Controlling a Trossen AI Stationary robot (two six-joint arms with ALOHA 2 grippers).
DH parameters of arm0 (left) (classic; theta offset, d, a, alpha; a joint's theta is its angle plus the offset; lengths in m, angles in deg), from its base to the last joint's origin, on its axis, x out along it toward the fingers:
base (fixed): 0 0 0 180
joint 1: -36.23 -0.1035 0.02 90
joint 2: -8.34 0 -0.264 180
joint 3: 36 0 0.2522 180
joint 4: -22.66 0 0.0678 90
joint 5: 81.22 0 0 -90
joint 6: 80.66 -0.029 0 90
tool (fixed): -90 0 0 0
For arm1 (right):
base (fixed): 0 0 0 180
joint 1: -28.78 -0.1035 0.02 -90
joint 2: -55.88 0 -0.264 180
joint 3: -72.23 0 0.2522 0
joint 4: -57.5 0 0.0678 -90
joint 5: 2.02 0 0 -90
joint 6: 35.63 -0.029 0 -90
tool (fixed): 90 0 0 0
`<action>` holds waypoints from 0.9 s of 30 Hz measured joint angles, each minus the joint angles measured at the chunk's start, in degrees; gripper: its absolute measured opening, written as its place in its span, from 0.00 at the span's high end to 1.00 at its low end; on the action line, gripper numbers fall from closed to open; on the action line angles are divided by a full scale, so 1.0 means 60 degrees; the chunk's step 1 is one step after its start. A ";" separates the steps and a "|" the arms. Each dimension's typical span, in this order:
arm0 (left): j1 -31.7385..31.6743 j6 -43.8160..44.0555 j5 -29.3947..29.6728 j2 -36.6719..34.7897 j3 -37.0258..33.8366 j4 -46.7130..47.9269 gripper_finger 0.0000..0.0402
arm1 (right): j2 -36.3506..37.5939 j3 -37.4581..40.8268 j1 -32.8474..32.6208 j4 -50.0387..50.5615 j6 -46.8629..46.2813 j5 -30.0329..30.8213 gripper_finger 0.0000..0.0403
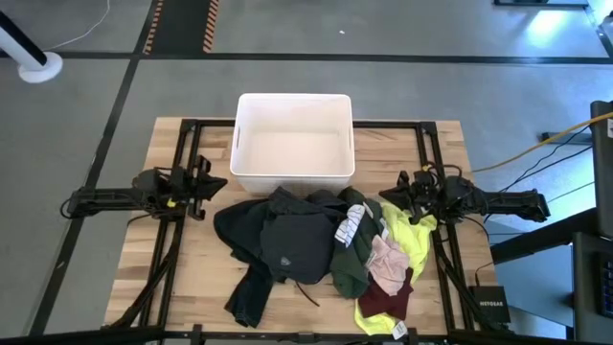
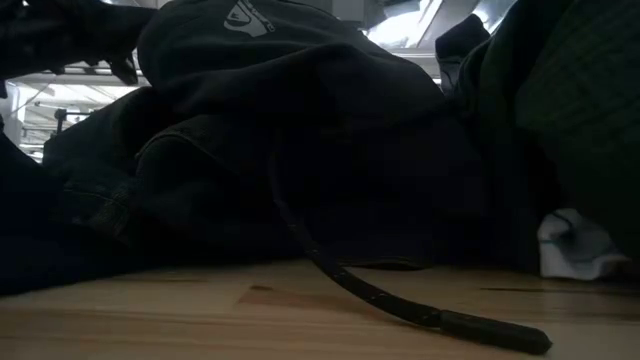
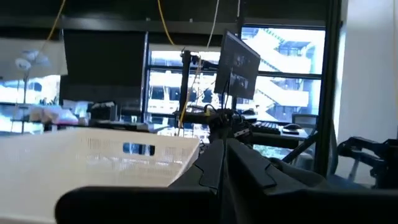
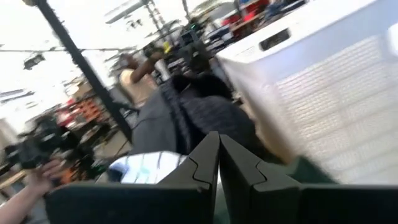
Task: Sort clothes
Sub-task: Put the black pants into the white laundry bin
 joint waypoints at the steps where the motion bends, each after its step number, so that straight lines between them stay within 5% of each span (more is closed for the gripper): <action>1: 0.0000 0.0021 -0.0083 0.0000 0.0000 0.0001 0.97 | 0.0000 -0.0002 -0.0004 -0.0069 -0.0006 0.0075 0.93; 7: 0.0039 0.1757 -0.0344 0.0023 0.0000 0.0010 0.97 | -0.0004 -0.0002 -0.0004 -0.0451 0.0257 0.0064 0.93; 13: 0.0270 0.2022 -0.0734 0.0069 -0.0001 -0.0330 0.97 | -0.0131 -0.0232 -0.0004 -0.0663 0.0651 -0.0088 0.93; 21: 0.0519 0.1543 -0.1339 0.0062 0.0000 -0.1754 0.97 | -0.1224 -0.3028 -0.0004 0.0799 0.2162 -0.0058 0.93; 27: 0.0528 0.0999 -0.1011 0.0298 0.0042 -0.1657 0.97 | -0.3356 -0.5249 -0.0004 0.2198 0.2950 0.0301 0.93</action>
